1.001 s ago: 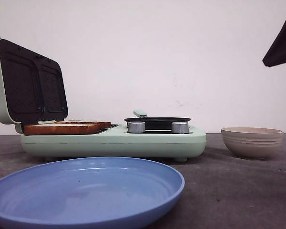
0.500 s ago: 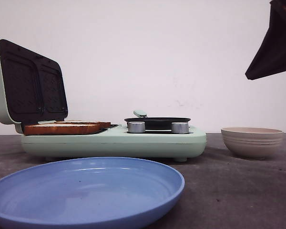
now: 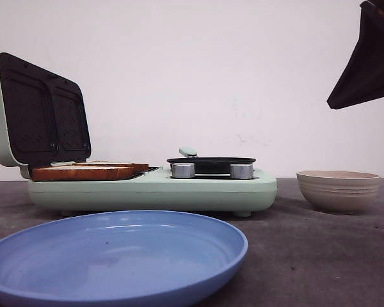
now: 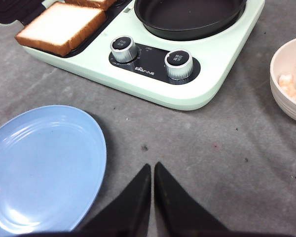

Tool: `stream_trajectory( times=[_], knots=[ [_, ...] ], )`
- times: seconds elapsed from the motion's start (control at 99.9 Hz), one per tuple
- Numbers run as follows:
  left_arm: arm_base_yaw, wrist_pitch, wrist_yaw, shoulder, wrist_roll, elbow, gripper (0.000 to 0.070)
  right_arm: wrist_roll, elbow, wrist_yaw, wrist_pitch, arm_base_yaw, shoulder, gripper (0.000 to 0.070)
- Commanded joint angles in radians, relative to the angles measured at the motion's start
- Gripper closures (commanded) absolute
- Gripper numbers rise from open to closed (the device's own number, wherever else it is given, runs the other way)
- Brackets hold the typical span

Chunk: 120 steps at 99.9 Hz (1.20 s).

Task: Make breakfast with bread and shrimp
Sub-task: 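Swing the lid down with the left gripper over the bread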

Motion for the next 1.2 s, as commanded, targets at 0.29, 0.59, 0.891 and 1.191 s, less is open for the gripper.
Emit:
stream_trajectory(
  times=[0.29,0.59,0.891,1.191],
  knots=[
    [-0.007,0.034,0.029,0.008,-0.021,0.023,0.069,0.011,0.002,0.0,0.008,0.006,0.006,0.0699],
    [-0.06,0.035,0.035,0.008,-0.02,0.037,0.069,0.012,0.002,-0.005,0.004,0.006,0.006,0.0699],
    [-0.123,-0.001,0.026,0.008,-0.02,0.137,0.069,0.013,0.002,-0.005,-0.007,0.006,0.006,0.0699],
    [-0.223,-0.119,-0.091,0.008,0.071,0.231,0.069,0.019,0.002,-0.006,-0.007,0.006,0.006,0.0699]
  ],
)
